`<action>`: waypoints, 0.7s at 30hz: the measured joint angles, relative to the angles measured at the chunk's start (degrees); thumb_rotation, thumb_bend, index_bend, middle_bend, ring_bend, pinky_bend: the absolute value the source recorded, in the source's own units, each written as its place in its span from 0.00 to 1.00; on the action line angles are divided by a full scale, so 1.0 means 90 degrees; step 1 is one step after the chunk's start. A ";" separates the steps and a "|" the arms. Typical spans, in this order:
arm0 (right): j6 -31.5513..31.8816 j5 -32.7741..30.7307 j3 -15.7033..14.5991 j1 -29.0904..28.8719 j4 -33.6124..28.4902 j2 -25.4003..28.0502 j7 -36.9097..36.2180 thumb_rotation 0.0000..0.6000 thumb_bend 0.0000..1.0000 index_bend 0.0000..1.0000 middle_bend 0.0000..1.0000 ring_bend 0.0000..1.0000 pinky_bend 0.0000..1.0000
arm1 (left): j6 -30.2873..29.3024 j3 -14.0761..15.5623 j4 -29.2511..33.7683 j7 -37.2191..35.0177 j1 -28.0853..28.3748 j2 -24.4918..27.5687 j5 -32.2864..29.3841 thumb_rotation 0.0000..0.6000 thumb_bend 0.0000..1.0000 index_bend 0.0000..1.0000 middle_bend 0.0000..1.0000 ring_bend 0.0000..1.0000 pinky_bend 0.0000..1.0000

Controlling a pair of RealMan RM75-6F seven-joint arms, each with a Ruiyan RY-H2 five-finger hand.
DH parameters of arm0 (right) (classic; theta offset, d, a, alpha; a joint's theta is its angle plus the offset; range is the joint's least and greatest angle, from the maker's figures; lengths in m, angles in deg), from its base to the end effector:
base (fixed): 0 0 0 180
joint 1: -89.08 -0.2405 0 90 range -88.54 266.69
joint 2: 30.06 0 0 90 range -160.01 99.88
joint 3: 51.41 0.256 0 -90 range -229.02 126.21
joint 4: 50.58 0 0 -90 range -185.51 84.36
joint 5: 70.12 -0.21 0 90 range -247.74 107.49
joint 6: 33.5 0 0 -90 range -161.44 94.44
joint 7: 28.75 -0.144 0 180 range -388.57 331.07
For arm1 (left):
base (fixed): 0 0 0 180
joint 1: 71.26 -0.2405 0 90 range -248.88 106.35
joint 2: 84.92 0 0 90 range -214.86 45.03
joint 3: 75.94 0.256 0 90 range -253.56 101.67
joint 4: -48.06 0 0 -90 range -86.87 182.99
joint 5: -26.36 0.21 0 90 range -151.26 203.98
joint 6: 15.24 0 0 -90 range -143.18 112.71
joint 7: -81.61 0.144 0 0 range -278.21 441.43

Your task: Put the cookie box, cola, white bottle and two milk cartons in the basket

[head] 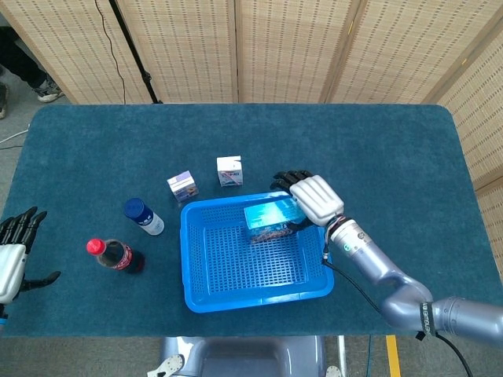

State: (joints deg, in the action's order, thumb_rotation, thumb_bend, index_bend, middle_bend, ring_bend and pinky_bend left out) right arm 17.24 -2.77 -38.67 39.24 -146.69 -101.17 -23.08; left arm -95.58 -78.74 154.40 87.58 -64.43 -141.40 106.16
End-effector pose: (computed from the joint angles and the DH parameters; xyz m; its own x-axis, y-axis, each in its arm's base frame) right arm -0.0919 -0.3685 0.0678 0.3746 -0.2362 0.8966 -0.8353 -0.5058 0.2157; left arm -0.2826 0.1858 0.1715 0.3770 0.0913 0.9217 0.9234 0.0405 -0.3817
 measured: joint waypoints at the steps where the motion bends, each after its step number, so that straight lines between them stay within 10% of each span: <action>1: 0.0048 0.0001 -0.0006 0.0035 -0.0106 0.0036 0.0031 1.00 0.00 0.15 0.06 0.07 0.12 | 0.0000 0.0003 0.0001 -0.0007 0.0000 0.0003 0.0007 1.00 0.07 0.00 0.00 0.00 0.00; 21: 0.2502 0.1757 -0.0453 0.1869 -0.1741 0.1860 0.0208 1.00 0.00 0.11 0.01 0.01 0.05 | 0.0386 0.0190 -0.0835 -0.2461 0.0325 0.0062 0.1068 1.00 0.07 0.00 0.00 0.00 0.00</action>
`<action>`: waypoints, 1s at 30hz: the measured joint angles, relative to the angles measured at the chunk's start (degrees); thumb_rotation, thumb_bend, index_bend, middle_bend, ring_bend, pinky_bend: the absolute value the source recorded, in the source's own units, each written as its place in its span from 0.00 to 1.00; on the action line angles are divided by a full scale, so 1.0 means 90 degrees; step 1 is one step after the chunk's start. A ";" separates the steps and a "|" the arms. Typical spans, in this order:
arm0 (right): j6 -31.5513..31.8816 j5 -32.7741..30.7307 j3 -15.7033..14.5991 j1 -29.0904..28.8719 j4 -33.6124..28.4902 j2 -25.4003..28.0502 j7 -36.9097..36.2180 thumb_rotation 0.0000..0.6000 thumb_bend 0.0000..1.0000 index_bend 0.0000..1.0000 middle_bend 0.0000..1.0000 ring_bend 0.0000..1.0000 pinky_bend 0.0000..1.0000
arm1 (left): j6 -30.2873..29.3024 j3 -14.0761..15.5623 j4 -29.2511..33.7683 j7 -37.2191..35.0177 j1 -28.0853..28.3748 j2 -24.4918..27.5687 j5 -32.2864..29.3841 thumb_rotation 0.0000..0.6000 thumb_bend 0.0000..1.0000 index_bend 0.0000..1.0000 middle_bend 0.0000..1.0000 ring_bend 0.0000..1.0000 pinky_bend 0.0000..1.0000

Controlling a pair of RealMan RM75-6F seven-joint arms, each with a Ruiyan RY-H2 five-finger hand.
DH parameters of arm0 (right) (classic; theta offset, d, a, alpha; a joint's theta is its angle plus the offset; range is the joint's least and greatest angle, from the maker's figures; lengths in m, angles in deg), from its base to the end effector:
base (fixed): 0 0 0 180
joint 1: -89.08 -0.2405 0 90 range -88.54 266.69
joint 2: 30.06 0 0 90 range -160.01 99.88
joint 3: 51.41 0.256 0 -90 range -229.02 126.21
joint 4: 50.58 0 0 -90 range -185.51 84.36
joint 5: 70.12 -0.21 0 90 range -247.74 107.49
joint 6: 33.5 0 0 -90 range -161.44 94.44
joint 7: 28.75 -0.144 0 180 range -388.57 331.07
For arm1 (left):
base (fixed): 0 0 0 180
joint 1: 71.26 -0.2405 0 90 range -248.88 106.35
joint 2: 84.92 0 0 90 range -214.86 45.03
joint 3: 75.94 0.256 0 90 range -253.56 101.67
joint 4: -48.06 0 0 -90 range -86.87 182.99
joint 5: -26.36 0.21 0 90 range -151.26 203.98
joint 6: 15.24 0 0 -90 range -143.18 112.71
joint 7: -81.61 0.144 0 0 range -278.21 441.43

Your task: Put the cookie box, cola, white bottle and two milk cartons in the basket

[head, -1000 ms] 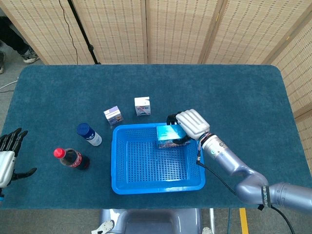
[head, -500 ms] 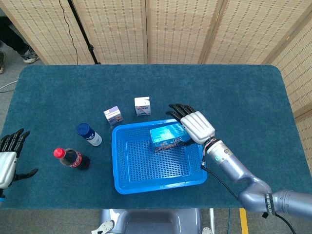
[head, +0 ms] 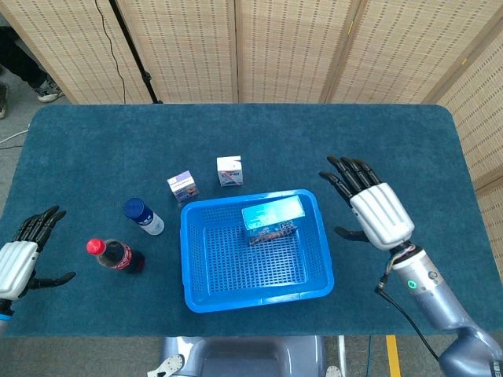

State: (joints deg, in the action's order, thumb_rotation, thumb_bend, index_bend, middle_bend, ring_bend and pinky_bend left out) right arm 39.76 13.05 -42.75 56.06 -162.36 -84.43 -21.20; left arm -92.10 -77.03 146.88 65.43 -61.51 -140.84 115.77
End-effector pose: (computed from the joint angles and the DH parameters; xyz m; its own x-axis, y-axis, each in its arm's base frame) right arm -0.1335 -0.2912 0.1684 0.3719 0.0537 0.9267 -0.8070 -0.4747 0.3514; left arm -0.2863 0.1961 0.1673 0.1788 0.1708 0.9689 0.9813 -0.1023 -0.1630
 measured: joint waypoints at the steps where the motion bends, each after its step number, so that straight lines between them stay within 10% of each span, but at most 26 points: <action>1: 0.0174 0.0209 -0.0120 0.0181 0.0024 0.0045 -0.0027 1.00 0.00 0.11 0.01 0.00 0.04 | -0.0017 0.0030 -0.0149 -0.0283 0.0023 -0.0020 0.0141 1.00 0.07 0.00 0.00 0.00 0.00; 19: 0.2205 0.1099 -0.1125 0.2298 0.2811 -0.0995 -0.2087 1.00 0.00 0.09 0.00 0.00 0.03 | -0.1005 0.0448 -0.3437 -0.4369 0.0197 -0.1833 0.1242 1.00 0.07 0.00 0.00 0.00 0.00; 30: 0.2351 0.1248 -0.1047 0.2544 0.2893 -0.0955 -0.2437 1.00 0.00 0.10 0.00 0.00 0.04 | -0.1005 0.0564 -0.4128 -0.5188 0.0550 -0.2761 0.1235 1.00 0.07 0.00 0.00 0.00 0.08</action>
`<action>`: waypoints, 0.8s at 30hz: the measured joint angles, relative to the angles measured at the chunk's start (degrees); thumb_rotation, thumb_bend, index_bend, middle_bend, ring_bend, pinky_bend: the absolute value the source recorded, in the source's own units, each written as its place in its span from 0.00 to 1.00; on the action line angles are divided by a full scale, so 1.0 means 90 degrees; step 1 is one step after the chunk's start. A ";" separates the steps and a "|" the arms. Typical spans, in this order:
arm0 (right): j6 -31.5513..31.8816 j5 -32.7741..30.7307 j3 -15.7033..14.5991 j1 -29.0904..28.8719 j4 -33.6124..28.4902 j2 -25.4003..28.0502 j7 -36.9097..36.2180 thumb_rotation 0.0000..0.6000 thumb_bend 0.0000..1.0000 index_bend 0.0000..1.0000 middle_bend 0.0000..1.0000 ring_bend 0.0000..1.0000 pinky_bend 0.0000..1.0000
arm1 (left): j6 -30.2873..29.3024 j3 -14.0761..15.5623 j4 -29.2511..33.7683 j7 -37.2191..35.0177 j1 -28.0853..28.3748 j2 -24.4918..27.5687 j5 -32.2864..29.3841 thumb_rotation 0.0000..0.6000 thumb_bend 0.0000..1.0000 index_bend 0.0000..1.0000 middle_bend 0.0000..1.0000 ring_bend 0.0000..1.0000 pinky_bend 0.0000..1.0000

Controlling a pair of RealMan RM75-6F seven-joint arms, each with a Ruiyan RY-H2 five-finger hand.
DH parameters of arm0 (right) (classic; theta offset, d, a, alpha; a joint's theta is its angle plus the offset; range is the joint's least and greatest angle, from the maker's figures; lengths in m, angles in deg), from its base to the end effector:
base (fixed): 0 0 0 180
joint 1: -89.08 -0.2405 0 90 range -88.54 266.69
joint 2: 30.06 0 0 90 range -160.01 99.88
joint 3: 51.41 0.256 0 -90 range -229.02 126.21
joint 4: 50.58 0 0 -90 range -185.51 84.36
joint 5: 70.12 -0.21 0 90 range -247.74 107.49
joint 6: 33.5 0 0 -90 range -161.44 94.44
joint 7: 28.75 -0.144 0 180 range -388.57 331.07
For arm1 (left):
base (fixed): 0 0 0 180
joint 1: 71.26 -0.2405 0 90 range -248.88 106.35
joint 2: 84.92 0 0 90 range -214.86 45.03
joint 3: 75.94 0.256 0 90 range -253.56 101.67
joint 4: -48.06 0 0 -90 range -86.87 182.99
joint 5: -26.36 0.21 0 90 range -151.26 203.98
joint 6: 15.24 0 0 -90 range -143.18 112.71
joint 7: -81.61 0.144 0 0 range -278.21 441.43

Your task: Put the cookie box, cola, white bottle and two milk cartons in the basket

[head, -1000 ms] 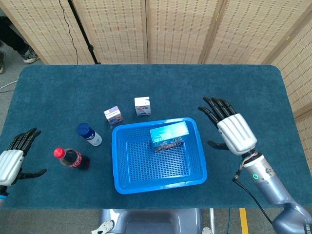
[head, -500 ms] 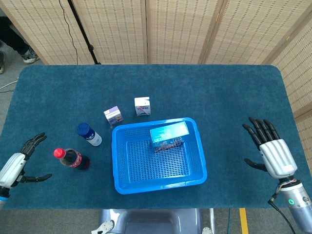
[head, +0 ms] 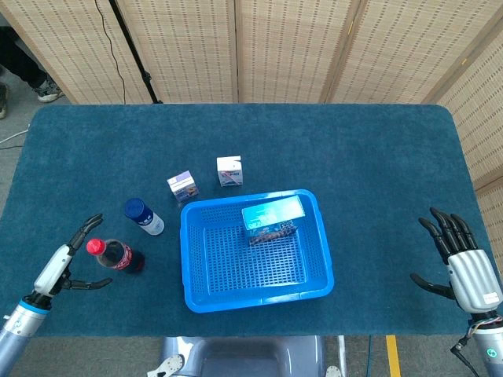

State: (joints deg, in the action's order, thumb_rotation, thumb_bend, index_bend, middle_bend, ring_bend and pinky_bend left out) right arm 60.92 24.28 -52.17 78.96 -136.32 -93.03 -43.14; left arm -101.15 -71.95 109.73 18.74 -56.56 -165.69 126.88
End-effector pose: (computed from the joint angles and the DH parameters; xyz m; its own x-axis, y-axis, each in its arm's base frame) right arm -0.2931 -0.1950 0.1795 0.2734 0.0918 0.9575 -0.9225 -0.2572 0.2880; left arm -0.3235 0.2157 0.0818 -0.3370 0.3474 0.8750 0.8808 -0.2121 0.4234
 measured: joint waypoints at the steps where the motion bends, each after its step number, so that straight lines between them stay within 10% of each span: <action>1: -0.0011 0.0007 0.0017 0.0013 -0.0004 0.0012 -0.0010 1.00 0.00 0.10 0.00 0.00 0.04 | 0.0025 0.0016 0.0018 0.0012 0.0022 -0.0027 -0.0007 1.00 0.07 0.00 0.00 0.01 0.09; 10: -0.0090 0.0064 0.0073 0.0040 -0.0028 0.0020 -0.0050 1.00 0.00 0.10 0.00 0.00 0.04 | 0.0187 -0.0088 0.0149 0.0326 0.0092 -0.0252 -0.0302 1.00 0.36 0.43 0.40 0.36 0.40; 24: -0.0237 0.0062 0.0159 0.0083 -0.0072 0.0000 0.0017 1.00 0.00 0.10 0.00 0.00 0.04 | -0.0104 -0.0062 0.0627 0.0412 0.0230 -0.0131 -0.0161 1.00 0.44 0.51 0.45 0.41 0.42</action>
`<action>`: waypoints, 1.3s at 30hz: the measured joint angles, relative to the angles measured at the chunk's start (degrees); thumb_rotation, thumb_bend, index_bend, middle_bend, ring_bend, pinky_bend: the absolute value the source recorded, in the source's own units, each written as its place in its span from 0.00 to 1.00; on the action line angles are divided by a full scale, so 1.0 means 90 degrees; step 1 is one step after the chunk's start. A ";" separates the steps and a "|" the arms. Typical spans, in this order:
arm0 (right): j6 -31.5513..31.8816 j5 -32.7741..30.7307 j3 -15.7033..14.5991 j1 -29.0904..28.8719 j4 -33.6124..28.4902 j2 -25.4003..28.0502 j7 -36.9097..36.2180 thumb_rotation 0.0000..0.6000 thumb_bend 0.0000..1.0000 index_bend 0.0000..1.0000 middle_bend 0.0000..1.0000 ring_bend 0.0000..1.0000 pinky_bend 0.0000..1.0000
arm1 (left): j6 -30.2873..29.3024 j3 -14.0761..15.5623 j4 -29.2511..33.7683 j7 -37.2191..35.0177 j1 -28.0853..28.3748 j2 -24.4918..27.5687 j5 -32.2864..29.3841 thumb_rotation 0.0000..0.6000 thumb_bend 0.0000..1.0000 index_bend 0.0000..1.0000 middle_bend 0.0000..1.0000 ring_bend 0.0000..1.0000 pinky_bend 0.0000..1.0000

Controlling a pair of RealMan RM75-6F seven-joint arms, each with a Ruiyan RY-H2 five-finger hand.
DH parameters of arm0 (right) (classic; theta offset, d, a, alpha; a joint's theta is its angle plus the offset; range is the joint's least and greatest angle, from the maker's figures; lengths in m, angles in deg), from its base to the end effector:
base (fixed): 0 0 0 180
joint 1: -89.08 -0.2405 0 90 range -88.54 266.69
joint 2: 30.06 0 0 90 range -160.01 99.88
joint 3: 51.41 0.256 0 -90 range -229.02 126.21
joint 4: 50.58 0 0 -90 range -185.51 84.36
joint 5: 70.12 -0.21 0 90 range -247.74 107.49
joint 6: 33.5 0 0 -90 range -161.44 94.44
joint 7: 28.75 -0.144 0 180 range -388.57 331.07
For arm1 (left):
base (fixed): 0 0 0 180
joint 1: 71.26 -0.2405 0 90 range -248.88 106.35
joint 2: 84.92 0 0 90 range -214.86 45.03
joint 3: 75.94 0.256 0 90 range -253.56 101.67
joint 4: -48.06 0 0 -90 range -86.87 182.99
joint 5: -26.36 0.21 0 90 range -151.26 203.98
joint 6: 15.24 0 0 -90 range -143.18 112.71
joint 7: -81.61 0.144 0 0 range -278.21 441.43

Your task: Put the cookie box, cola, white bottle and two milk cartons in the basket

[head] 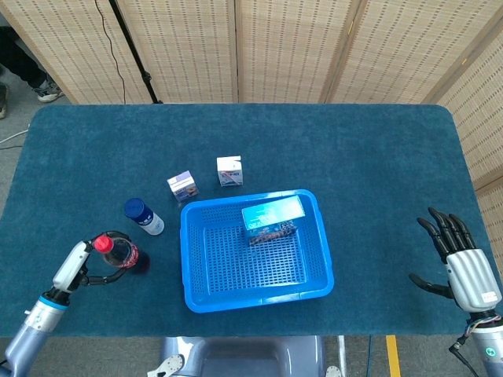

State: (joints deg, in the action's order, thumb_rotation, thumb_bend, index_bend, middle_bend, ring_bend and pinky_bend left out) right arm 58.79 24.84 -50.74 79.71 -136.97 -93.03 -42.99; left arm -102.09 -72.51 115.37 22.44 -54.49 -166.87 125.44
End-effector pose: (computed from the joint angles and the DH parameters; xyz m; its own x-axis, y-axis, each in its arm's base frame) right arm -0.2927 -0.1960 0.1763 0.2713 0.0740 0.9596 -0.9265 -0.2499 0.2812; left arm -0.2945 0.2237 0.0694 -0.3844 0.3359 0.8599 0.8427 -0.2526 0.4754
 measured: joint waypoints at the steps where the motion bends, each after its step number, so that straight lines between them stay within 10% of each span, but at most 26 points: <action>1: -0.0013 -0.0004 0.0011 0.0004 -0.0007 -0.0005 0.0009 1.00 0.00 0.10 0.00 0.00 0.04 | -0.0135 -0.0005 0.0099 -0.0023 -0.0002 0.0084 0.0047 1.00 0.44 0.51 0.45 0.41 0.43; 20: -0.0205 -0.0031 0.0077 0.0023 -0.0064 -0.0066 0.0194 1.00 0.00 0.10 0.00 0.00 0.04 | -0.0864 -0.0247 0.1900 -0.0001 0.0448 0.1421 0.0658 1.00 0.41 0.51 0.45 0.41 0.44; 30: -0.0381 -0.0100 0.0095 0.0006 -0.0060 -0.0121 0.0316 1.00 0.00 0.10 0.00 0.00 0.04 | 0.0725 -0.0492 0.3429 0.0698 0.1456 0.1426 0.0580 1.00 0.40 0.51 0.45 0.43 0.44; 39: -0.0548 -0.0183 0.0128 -0.0033 -0.0011 -0.0130 0.0265 1.00 0.00 0.10 0.00 0.00 0.04 | 0.1917 -0.0763 0.3730 0.2100 0.2165 0.0244 0.0071 1.00 0.40 0.51 0.45 0.42 0.44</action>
State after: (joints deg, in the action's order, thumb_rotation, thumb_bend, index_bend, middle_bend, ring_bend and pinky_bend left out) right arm 53.85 23.19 -49.59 79.42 -137.07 -94.20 -40.61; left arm -84.83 -79.38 148.95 41.34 -35.01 -164.67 126.07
